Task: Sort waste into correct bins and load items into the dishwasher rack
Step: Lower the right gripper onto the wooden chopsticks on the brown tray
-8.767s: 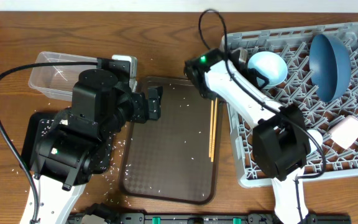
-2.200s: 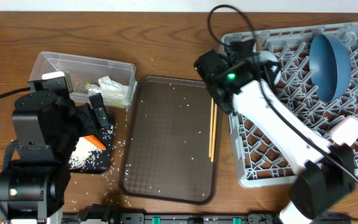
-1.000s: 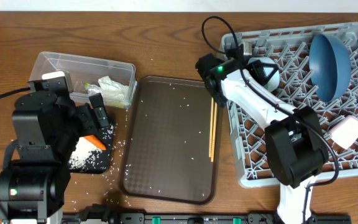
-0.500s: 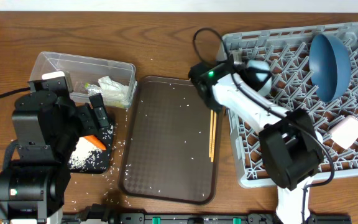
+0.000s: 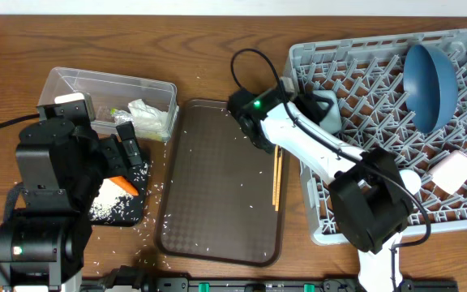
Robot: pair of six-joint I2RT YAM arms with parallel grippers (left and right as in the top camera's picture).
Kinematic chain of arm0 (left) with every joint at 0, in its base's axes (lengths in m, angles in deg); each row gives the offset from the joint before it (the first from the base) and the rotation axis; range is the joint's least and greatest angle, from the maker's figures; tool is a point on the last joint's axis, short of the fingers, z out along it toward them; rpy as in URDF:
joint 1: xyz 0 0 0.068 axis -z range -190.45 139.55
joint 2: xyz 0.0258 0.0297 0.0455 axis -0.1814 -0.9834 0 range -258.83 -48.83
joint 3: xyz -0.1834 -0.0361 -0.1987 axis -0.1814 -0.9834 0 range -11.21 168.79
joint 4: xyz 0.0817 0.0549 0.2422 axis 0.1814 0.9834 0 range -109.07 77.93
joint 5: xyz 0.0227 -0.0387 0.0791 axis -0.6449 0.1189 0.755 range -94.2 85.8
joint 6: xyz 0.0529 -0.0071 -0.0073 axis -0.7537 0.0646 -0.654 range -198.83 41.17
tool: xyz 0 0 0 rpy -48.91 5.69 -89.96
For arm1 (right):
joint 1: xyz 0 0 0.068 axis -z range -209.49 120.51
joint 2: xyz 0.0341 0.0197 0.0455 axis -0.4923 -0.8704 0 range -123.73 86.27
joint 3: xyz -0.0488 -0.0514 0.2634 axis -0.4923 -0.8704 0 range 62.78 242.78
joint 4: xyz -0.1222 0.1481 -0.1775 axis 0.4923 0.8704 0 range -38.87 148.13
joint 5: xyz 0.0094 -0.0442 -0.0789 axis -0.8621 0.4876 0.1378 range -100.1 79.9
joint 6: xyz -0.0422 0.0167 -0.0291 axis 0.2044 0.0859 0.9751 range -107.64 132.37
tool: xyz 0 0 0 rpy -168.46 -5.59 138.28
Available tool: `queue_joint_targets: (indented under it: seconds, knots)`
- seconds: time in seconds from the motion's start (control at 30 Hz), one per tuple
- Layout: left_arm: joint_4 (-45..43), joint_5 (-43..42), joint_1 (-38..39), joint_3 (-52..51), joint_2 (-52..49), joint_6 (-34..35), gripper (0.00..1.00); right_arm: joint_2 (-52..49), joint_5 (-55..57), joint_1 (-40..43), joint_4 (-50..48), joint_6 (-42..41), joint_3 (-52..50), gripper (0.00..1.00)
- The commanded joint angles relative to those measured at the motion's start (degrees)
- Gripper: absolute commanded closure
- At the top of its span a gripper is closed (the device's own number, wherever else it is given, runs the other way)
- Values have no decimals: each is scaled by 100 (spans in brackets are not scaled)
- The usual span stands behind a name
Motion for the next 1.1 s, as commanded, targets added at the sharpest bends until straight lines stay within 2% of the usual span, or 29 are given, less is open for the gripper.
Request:
queue_joint_targets:
  seconds: [0.0, 0.07, 0.13, 0.2, 0.27, 0.37, 0.43, 0.57, 0.7, 1.07]
  knots:
    - [7, 48, -24, 13, 4, 52, 2, 212, -745, -72, -35, 348, 575, 41]
    - [4, 48, -24, 13, 4, 52, 2, 289, -1394, -72, -42, 498, 894, 40]
    - [4, 48, -24, 13, 4, 52, 2, 337, -2184, -70, -37, 503, 1185, 28]
    - [4, 48, -24, 13, 4, 52, 2, 363, -3412, -59, -7, 382, 1403, 25]
    - [4, 48, -24, 13, 4, 52, 2, 363, -4629, -48, -17, -120, 1460, 36]
    - [4, 48, -24, 13, 4, 52, 2, 343, -5818, -50, -52, -704, 1340, 52]
    - [4, 48, -24, 13, 4, 52, 2, 341, -5919, -66, -48, -1217, 1097, 47]
    - [4, 48, -24, 13, 4, 52, 2, 341, -5917, -66, -334, -2208, 284, 63]
    - [4, 48, -24, 13, 4, 52, 2, 341, -6015, -17, -774, -2739, -339, 64]
    - [7, 48, -24, 13, 4, 50, 2, 317, -6072, 490, -1668, -3121, -1360, 65]
